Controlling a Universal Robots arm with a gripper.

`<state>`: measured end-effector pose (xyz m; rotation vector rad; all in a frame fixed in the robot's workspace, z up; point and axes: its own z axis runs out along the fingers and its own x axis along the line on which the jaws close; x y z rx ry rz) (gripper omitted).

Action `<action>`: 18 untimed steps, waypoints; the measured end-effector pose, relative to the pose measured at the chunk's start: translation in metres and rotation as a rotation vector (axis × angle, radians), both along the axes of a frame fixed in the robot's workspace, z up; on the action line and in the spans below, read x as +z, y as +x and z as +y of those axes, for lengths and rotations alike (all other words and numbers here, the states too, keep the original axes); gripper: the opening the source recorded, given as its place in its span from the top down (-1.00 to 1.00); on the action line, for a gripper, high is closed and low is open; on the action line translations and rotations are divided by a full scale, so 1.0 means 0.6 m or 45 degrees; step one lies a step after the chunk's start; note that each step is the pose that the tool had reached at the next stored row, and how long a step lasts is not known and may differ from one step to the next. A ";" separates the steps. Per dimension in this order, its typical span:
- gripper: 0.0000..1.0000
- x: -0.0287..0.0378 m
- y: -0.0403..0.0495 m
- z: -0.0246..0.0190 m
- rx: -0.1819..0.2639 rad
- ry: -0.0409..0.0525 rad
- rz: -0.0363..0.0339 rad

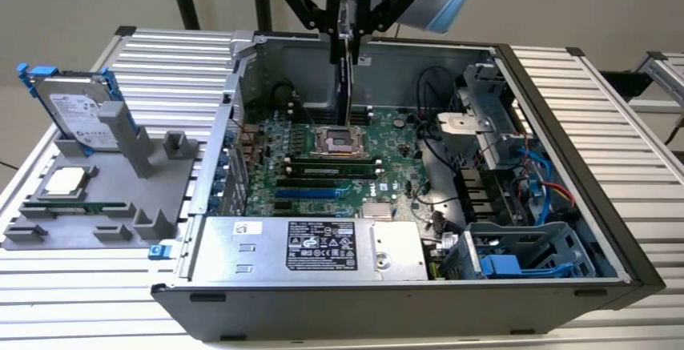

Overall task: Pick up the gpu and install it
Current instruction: 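Insert the gpu into the slot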

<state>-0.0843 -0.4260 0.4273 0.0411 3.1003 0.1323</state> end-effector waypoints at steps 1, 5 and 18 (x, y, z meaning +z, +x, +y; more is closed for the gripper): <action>1.00 0.000 0.000 0.0000 0.000 0.000 0.0000; 1.00 0.000 0.000 0.0000 0.001 0.000 -0.0001; 1.00 0.000 0.000 0.0000 0.087 0.000 0.0000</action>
